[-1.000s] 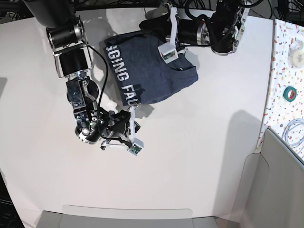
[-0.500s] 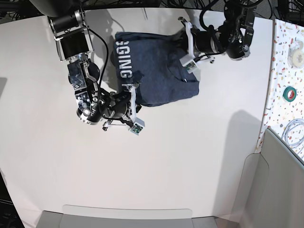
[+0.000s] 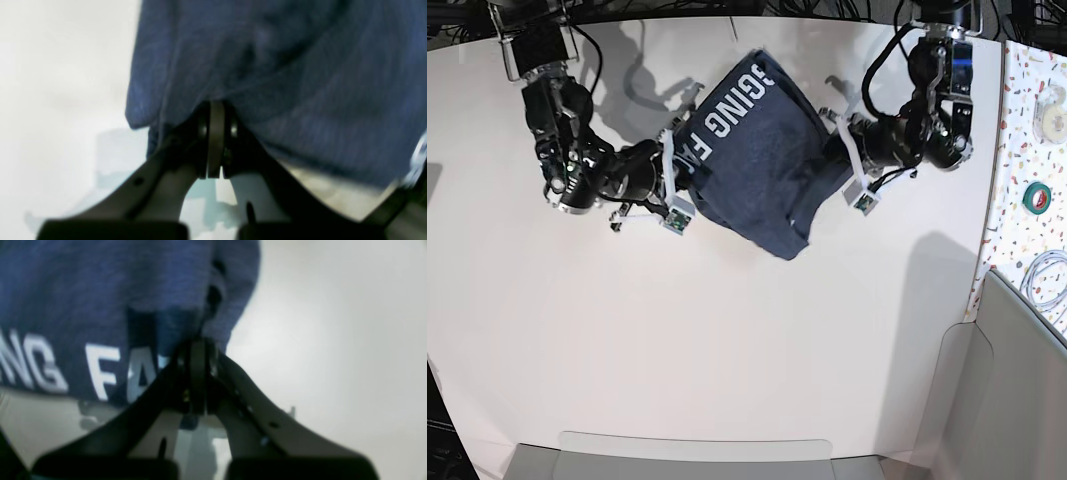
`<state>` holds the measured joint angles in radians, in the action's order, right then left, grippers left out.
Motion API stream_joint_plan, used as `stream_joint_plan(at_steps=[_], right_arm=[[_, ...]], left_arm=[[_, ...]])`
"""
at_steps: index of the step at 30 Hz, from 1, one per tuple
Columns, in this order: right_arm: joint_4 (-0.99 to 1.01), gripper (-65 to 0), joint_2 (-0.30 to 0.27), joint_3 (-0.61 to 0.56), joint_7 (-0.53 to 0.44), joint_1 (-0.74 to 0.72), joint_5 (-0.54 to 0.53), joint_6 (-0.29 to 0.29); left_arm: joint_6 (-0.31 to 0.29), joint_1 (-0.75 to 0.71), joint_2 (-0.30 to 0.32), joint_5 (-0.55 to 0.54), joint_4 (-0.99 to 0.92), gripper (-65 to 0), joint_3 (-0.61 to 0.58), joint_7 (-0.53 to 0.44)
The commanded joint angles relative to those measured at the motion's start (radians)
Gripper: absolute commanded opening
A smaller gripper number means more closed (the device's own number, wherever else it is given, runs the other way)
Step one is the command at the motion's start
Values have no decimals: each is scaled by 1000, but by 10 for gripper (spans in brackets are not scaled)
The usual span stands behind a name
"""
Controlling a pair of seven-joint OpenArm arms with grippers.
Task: Layout the t-shirt on the table in an organized manner, then fold the t-shirt properly
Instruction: 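Grasp opposite sides of the folded navy shirt with both grippers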
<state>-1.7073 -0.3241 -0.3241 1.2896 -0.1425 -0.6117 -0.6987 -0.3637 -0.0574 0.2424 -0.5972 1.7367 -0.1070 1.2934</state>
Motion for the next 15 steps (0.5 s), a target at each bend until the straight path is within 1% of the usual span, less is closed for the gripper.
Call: stream_joint_plan(at_steps=[1,3,7,11,13,15], right_arm=[[-30,-650,-10,4,-18,-7,-47,1],[-43,-650,-19,4,-18,8,-78,1],[-49,-650,-19,4,-17,28,-89,1],[-49,-650,-23,1,-17,37,-89,1],[-49,-650,-28,6,-18,39,-87,1],[-63,-650,-53,16,-23,34,-84,1]], left_arm=[[7,23,-5,7,-11,-650,0,1],[21,49,-33,7,-51,-650,3,1],[24,98,-70,7,-94,-650,2,-15],[24,109,-97,7,-96,-650,-4,-51],[24,140,-105,7,-96,-650,2,-54],[24,152,-105,6,-96,-650,3,-54]])
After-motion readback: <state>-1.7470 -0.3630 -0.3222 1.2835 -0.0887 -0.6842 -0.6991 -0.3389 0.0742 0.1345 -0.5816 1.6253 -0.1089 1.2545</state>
